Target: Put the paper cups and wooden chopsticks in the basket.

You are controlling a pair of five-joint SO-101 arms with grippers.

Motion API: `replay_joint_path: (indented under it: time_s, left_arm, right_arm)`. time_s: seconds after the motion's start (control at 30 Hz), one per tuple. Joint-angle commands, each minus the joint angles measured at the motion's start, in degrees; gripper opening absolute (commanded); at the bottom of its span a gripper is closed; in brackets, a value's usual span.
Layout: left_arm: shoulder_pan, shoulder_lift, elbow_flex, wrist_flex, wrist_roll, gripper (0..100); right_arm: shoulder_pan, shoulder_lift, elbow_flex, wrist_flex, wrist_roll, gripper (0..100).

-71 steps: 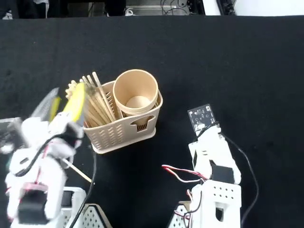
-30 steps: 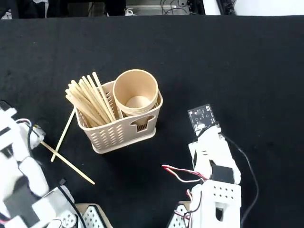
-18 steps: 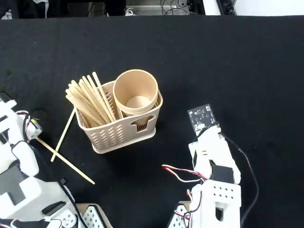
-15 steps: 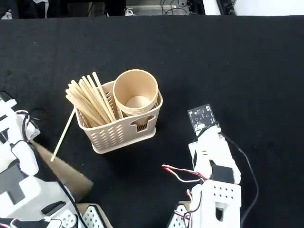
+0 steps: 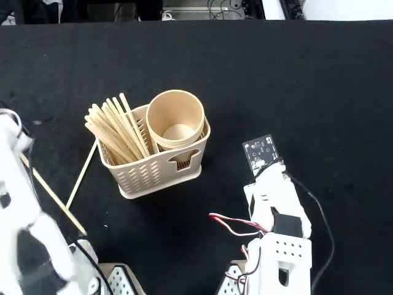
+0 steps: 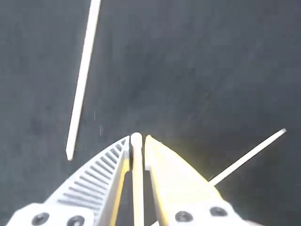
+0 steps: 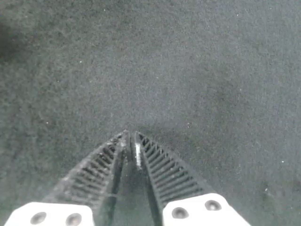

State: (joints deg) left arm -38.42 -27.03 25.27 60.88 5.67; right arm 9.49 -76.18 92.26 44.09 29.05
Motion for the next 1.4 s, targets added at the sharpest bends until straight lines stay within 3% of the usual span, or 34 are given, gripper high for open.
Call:
replay_joint_path:
  time_s: [0.0,0.13,0.27,0.6,0.9,1.1,1.17,1.27,1.37]
  left_arm:
    - [4.1,-20.0,-10.3,0.7,-0.4,3]
    - [12.1,-32.5,-17.7,-0.4,-0.4,3]
    - [19.7,-38.9,-21.8,-6.9,-0.4,3]
    - [37.2,-41.8,-15.9,-9.9,-0.4,3]
    - [38.2,-44.1,1.2,-22.5,6.4,3]
    - [38.2,-49.6,11.1,-27.8,6.1,3]
    - [38.1,-50.5,12.5,-25.7,4.9,7]
    - [38.2,-50.5,10.1,-14.9,5.0,23]
    - [37.4,-46.5,6.0,-8.7,3.2,23]
  right_arm:
    - [0.3,-0.8,-0.4,-0.5,0.4,1.5]
    - [0.3,-0.8,-0.4,-0.5,0.4,1.5]
    - [0.3,-0.8,-0.4,-0.5,0.4,1.5]
    - [0.4,-0.8,-0.4,-0.5,0.4,1.5]
    - [0.4,-0.8,-0.4,-0.5,0.4,1.5]
    - [0.4,-0.8,-0.4,-0.5,0.4,1.5]
    - [0.4,-0.8,-0.4,-0.5,0.4,1.5]
    - [0.4,-0.8,-0.4,-0.5,0.4,1.5]
    - [0.4,-0.8,-0.4,-0.5,0.4,1.5]
